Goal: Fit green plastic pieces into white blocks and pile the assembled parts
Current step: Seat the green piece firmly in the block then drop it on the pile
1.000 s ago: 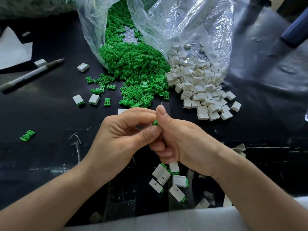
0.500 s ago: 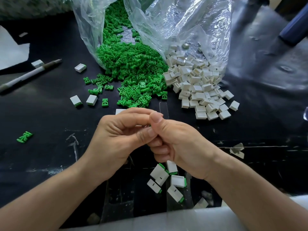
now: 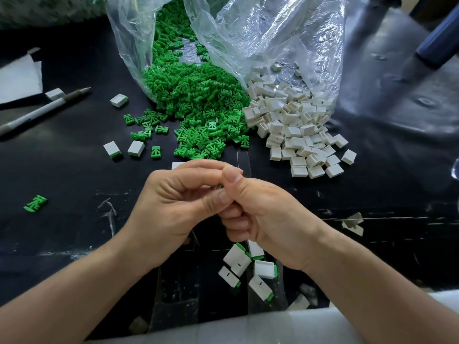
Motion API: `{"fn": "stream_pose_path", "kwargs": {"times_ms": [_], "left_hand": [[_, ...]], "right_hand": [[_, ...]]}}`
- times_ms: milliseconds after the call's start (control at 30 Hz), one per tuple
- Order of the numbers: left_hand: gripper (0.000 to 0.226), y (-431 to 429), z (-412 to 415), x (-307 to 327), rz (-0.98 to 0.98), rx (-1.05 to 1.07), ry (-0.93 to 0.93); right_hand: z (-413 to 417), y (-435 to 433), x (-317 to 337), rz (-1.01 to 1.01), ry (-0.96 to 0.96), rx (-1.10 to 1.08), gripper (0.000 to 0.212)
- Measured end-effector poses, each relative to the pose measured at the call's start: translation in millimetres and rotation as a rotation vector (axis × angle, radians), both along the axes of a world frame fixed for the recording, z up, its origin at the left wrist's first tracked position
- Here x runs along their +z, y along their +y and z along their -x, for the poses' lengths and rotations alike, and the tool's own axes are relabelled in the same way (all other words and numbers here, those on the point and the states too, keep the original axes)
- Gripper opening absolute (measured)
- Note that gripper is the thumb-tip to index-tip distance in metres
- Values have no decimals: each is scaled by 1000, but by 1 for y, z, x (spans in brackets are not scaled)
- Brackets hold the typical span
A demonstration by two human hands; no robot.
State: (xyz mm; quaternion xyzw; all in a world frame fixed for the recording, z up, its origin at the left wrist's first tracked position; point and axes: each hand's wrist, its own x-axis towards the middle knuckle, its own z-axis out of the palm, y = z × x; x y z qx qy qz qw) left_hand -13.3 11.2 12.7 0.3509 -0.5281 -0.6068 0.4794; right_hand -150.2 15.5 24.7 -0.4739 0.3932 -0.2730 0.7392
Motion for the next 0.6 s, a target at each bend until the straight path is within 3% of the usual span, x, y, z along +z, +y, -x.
{"fn": "stream_pose_path", "kwargs": {"times_ms": [133, 267, 433, 533, 600], "left_hand": [[23, 0, -1, 0, -8, 1, -6], [24, -1, -2, -1, 2, -10, -47], [23, -2, -1, 0, -35, 10, -5], [25, -3, -2, -1, -37, 19, -9], [28, -3, -3, -1, -55, 7, -28]], "right_hand": [[0, -1, -2, -21, -33, 5, 87], [-1, 3, -2, -25, -47, -51, 37], [3, -6, -3, -123, -70, 9, 74], [6, -9, 0, -122, -95, 18, 39], [8, -9, 0, -118, -79, -2, 30]]}}
